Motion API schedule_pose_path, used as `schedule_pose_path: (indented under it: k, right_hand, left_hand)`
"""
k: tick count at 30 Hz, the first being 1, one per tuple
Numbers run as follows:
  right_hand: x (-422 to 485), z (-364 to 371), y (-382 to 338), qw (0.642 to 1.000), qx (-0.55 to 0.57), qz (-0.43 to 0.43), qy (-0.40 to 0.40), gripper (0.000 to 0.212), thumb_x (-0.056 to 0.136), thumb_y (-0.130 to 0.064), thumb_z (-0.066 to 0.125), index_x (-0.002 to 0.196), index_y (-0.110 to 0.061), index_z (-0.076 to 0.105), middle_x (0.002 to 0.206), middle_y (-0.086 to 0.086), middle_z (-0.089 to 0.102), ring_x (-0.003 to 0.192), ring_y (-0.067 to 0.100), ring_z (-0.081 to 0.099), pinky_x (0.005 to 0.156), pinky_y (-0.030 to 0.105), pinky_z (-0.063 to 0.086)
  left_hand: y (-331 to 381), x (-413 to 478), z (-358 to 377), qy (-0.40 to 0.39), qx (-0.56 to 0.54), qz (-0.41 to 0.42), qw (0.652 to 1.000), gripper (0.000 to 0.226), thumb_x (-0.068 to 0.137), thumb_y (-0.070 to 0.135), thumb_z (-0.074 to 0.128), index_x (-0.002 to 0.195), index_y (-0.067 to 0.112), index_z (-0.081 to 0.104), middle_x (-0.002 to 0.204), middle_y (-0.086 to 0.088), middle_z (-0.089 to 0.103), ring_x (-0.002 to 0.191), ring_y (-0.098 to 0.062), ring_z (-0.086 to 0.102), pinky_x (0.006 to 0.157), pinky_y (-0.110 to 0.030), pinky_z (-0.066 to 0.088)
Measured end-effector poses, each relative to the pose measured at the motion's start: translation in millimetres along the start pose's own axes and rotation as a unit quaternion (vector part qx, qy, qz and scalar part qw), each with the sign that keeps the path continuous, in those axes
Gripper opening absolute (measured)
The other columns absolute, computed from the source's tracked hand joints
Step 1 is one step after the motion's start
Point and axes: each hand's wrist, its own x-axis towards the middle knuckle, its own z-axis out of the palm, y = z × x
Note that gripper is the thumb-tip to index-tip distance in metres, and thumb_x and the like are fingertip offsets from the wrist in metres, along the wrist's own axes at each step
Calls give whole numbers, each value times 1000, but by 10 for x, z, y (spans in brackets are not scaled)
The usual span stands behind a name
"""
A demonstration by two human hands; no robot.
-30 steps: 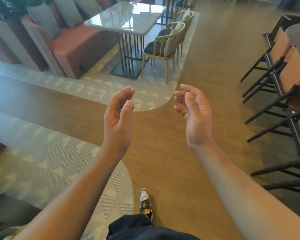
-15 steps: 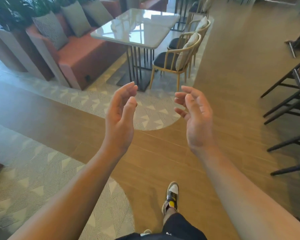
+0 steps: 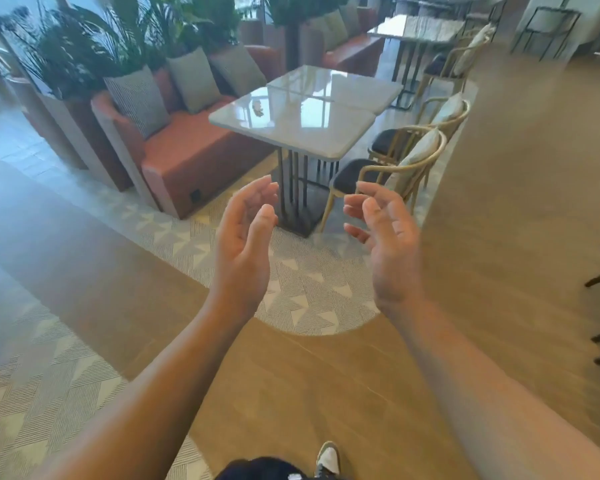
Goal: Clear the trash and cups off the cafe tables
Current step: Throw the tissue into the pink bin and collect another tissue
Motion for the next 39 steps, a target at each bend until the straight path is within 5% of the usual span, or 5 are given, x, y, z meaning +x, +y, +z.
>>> schedule_pose_path:
  k: [11,22,29,34,39]
  right_hand:
    - [1758,325,648,999,-2,13,-41,40,95,-52,57,127,-29,67,118,-5,74,117,14,69,97,35,57]
    - [3718,1495,1373,999,-10,16,-44,33,97,-52,55,123,-35,66,115,-12,74,115,13,70,100,35,58]
    - [4867,2297,1796,998,6,14,-61,34,94,-55,57,121,-36,67,114,-10,75,115,15,70,102,40,57]
    - [5624,2682,2209,997,-5,24,-69,27,104,-43,54,127,-33,65,114,-15,74,117,13,69,100,35,59]
    - [6523,3097,2639,996,8,24,-85,38,96,-55,55,126,-34,66,114,-12,74,115,14,70,96,33,59]
  left_hand:
    - [-839,1524,269,31,17,-3,999,32,101,38,50,131,34,60,130,14,70,130,-16,63,107,-40,54]
    - [-1767,3544,-90,41,44,-12,998,29,105,31,47,132,34,57,126,26,66,128,-9,63,110,-32,53]
    - [-2181,4786,-491,64,52,-14,997,32,103,26,48,132,27,59,131,5,68,128,-15,63,112,-53,51]
    - [-2602,5516,-629,77,58,-24,995,32,102,25,48,132,27,59,133,2,67,129,-16,63,112,-52,51]
    - [-3144,6359,-687,86,76,-32,993,35,103,21,49,136,20,60,130,5,69,128,-15,63,110,-51,53]
